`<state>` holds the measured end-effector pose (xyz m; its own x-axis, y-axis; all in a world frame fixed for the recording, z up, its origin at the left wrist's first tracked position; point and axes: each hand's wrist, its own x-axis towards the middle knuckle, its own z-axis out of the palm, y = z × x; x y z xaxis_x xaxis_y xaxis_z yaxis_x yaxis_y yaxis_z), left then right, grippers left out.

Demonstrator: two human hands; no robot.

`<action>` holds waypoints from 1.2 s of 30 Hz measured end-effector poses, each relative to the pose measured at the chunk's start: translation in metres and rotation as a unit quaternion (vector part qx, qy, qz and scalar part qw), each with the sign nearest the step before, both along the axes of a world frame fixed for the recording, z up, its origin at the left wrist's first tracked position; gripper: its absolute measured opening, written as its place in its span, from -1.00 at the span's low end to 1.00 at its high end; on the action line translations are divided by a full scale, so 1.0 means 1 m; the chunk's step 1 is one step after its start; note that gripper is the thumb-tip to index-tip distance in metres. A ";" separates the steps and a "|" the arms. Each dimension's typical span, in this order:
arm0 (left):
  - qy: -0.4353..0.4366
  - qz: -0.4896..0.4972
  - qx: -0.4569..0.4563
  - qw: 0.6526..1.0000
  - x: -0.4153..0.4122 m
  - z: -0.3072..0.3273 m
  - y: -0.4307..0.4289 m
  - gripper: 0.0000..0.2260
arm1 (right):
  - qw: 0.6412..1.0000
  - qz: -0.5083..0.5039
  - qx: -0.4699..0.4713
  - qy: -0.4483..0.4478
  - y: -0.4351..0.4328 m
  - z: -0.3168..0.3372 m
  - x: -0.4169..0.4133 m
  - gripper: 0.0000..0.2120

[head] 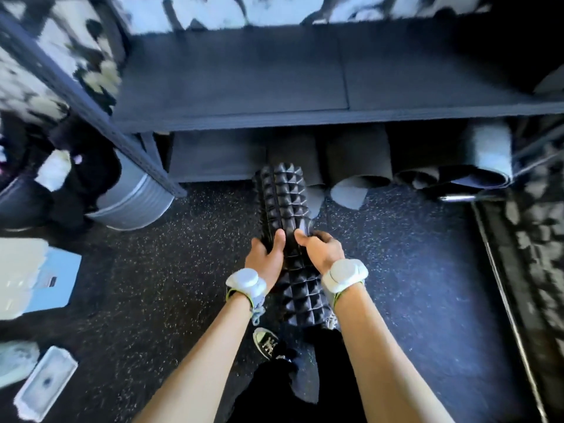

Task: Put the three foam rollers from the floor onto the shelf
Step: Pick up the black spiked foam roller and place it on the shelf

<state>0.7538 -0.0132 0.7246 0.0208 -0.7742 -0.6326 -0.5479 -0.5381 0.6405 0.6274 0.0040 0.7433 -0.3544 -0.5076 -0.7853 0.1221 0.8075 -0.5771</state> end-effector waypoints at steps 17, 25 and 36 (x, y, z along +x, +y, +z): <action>0.005 -0.118 -0.054 0.992 -0.242 0.060 -0.017 -0.21 | 0.988 -0.144 -0.061 0.020 0.011 0.058 -0.230 -0.40; 0.036 -0.143 -0.059 0.987 -0.361 0.064 -0.043 -0.22 | 0.981 -0.176 -0.076 0.021 -0.006 0.065 -0.351 -0.35; 0.044 -0.138 -0.038 0.989 -0.533 0.049 -0.133 -0.26 | 0.980 -0.171 -0.081 0.057 -0.091 0.057 -0.515 -0.34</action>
<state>0.2206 -0.1462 0.7740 -0.2506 -0.7882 -0.5621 -0.6066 -0.3246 0.7257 0.1123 -0.0873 0.8000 -0.6059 -0.4578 -0.6506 0.2978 0.6278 -0.7192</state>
